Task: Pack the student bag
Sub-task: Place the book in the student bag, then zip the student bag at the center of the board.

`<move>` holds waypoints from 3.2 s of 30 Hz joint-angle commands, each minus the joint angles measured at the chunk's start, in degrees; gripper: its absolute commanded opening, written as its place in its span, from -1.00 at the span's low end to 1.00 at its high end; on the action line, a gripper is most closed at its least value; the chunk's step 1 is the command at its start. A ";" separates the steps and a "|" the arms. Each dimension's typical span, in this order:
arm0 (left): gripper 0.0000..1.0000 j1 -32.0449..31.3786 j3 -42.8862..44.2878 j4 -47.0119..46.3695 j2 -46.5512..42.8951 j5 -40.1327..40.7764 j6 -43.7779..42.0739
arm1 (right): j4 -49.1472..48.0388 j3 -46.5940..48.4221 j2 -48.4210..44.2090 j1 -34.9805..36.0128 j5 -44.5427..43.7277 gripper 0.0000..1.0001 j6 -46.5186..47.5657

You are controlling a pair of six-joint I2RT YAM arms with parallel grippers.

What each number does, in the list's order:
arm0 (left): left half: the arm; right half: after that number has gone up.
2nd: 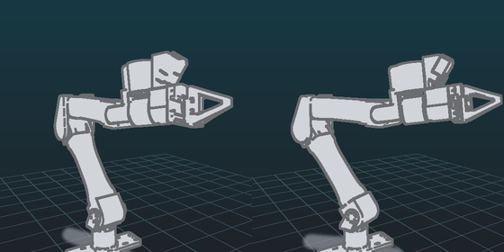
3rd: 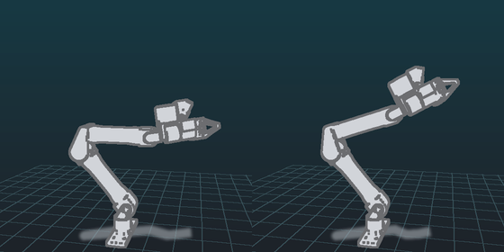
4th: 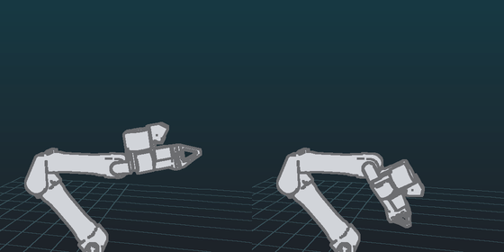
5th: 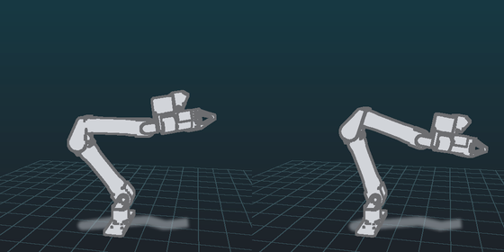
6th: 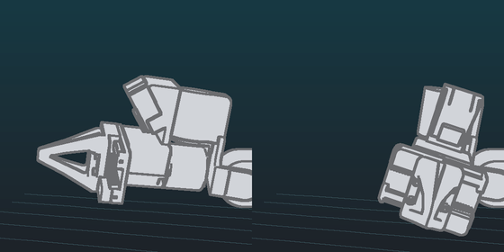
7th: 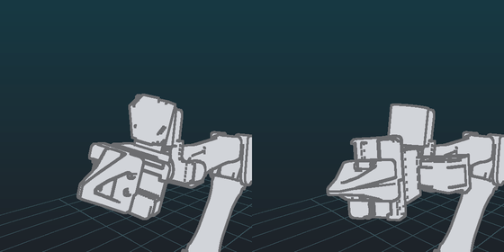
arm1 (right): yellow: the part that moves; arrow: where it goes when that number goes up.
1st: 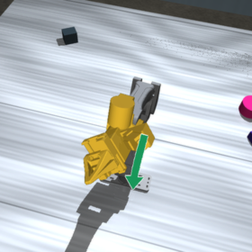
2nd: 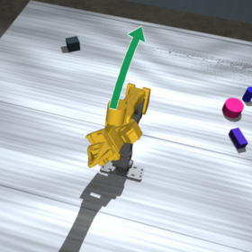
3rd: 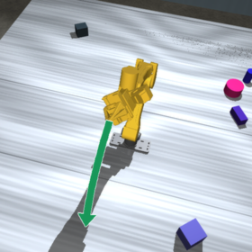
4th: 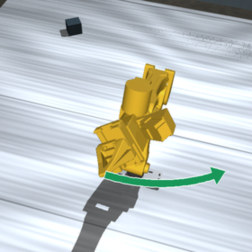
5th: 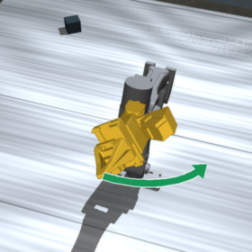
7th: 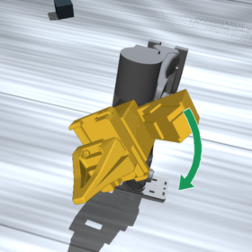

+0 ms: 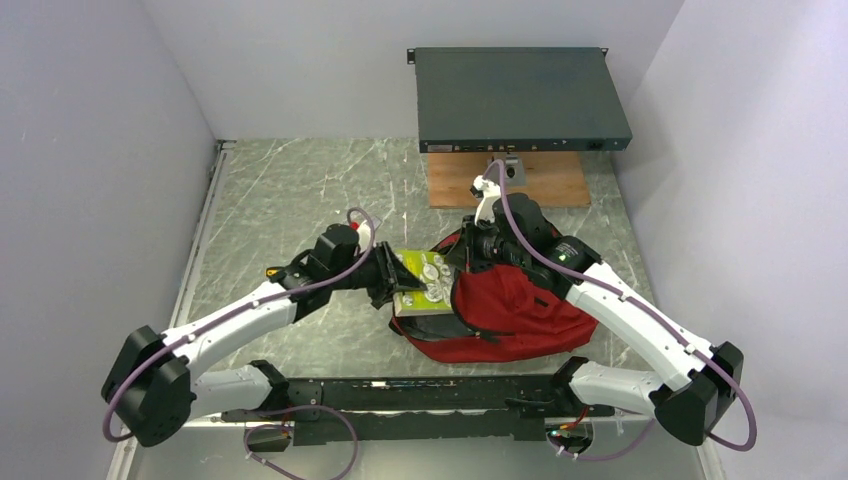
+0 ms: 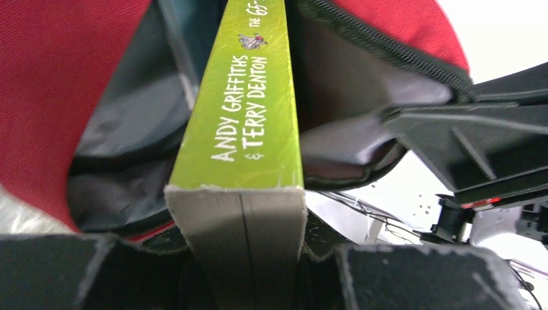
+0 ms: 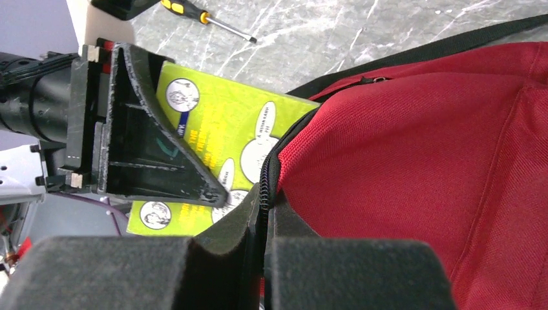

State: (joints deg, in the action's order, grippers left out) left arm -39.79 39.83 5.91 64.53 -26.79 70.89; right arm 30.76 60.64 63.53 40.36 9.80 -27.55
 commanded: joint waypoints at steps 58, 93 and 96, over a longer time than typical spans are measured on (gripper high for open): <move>-0.27 -15.39 23.02 -9.32 37.00 6.13 -14.73 | -0.92 -3.95 -7.77 0.33 -3.83 -1.00 -1.74; -0.02 -3.05 -10.74 -11.18 2.69 13.46 -20.54 | -11.51 -22.68 2.12 17.11 -4.30 -0.90 -14.00; 0.09 -3.05 -10.47 -8.04 -0.52 15.26 -22.61 | -8.51 -22.02 -0.74 17.07 -8.74 -0.87 -14.16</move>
State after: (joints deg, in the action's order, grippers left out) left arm -42.83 28.88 -0.03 67.83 -11.38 50.43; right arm 20.36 36.05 66.26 56.75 5.54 -39.13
